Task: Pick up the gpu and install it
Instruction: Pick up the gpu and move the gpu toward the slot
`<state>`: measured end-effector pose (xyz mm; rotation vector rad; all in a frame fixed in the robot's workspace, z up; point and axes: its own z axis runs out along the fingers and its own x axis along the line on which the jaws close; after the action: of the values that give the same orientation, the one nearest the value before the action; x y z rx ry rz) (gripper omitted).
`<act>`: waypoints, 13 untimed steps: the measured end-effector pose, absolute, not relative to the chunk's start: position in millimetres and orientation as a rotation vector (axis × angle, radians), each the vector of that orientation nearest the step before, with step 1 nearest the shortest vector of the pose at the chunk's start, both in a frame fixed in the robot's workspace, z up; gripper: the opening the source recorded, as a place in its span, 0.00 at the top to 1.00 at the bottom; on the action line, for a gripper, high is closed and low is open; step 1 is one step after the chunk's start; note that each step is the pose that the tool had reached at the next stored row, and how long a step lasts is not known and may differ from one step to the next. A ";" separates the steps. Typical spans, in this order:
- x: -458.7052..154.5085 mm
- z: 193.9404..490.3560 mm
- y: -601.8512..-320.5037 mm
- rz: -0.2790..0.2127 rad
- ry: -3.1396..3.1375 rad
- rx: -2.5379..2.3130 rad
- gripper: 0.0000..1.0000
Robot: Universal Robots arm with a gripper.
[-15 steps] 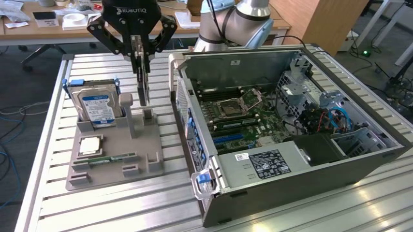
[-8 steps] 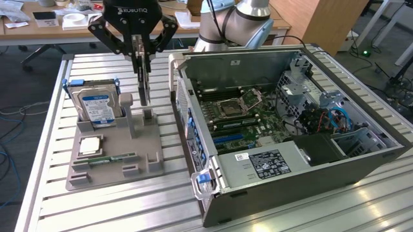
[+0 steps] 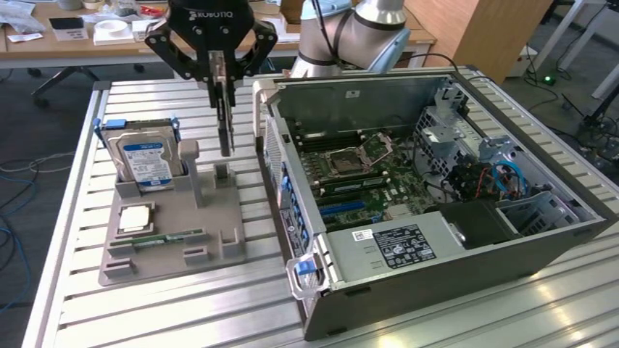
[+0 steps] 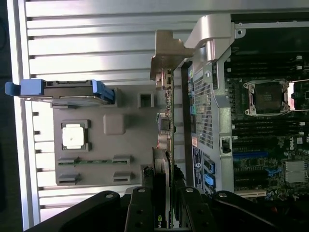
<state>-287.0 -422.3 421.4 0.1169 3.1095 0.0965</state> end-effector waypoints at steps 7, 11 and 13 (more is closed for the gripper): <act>-268.0 421.7 -422.3 0.107 3.109 0.117 0.74; -257.0 421.7 -422.3 0.112 3.109 0.117 0.74; -251.9 421.8 -422.3 0.113 3.109 0.117 0.74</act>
<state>-251.9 -422.3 421.8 0.1172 3.1093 0.1135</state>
